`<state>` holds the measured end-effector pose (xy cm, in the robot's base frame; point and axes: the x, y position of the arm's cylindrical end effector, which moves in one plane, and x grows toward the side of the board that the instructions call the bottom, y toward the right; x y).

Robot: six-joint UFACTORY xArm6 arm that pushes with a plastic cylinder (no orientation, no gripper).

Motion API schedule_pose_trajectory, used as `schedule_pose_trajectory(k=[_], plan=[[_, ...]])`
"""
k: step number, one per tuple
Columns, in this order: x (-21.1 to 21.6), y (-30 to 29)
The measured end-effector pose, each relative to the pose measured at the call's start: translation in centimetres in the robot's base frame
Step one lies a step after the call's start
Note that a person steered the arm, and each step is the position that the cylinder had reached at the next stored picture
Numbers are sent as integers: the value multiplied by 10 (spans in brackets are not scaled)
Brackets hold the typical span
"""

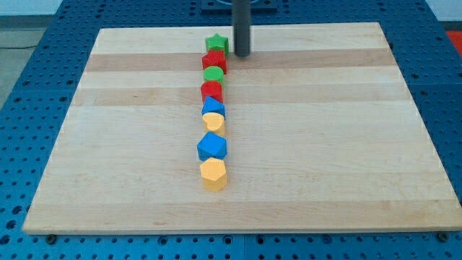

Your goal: Separate yellow hexagon from the line of blocks

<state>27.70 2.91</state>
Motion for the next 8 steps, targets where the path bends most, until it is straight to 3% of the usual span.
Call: schedule_pose_trajectory(k=[1,2,4,5,6,8], plan=[[33,80],[90,123],[259,124],[340,99],[341,71],[336,-115]])
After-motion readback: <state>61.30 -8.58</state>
